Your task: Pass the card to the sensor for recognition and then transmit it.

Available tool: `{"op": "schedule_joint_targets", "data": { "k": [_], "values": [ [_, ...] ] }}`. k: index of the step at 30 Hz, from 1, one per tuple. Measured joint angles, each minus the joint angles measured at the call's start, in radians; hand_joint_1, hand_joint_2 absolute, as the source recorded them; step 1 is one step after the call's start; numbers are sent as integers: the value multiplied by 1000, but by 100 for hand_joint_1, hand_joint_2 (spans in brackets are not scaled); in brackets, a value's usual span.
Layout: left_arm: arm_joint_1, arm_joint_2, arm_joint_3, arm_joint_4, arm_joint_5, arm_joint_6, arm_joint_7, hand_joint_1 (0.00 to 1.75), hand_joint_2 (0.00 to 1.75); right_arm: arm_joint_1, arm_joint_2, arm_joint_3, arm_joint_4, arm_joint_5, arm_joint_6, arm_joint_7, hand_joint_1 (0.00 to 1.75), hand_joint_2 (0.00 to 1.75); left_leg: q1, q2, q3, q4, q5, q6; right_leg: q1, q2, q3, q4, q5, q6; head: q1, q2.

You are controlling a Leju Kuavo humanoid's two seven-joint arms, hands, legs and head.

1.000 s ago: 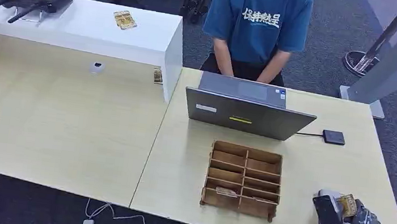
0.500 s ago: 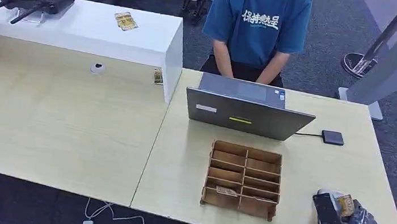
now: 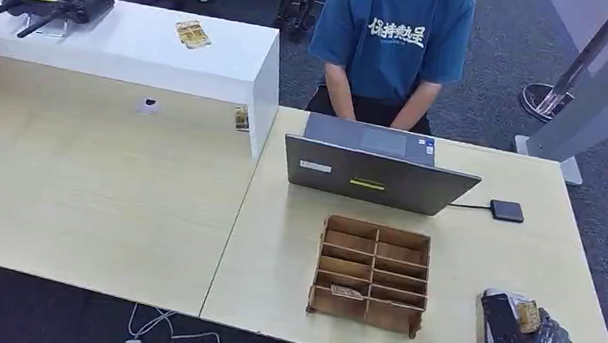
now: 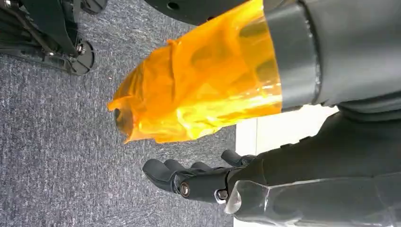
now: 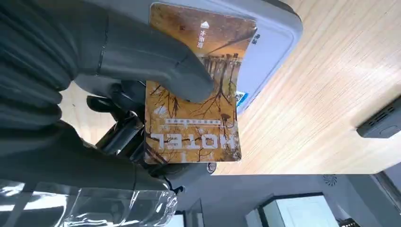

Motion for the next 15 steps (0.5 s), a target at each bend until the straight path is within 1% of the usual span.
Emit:
{"op": "schedule_joint_targets", "data": {
  "k": [11, 15],
  "values": [
    [-1, 0, 0, 0, 0, 0, 0, 0, 0, -16, 6, -6, 32, -3, 0, -10, 175, 175, 0, 3, 4, 0, -1, 1, 0, 2, 4, -2, 1, 0, 0, 0],
    [-2, 0, 0, 0, 3, 0, 0, 0, 0, -15, 6, -9, 29, -38, -2, -45, 175, 175, 0, 3, 3, 0, 0, 1, 0, 2, 4, -2, 1, 1, 0, 0]
  ]
}}
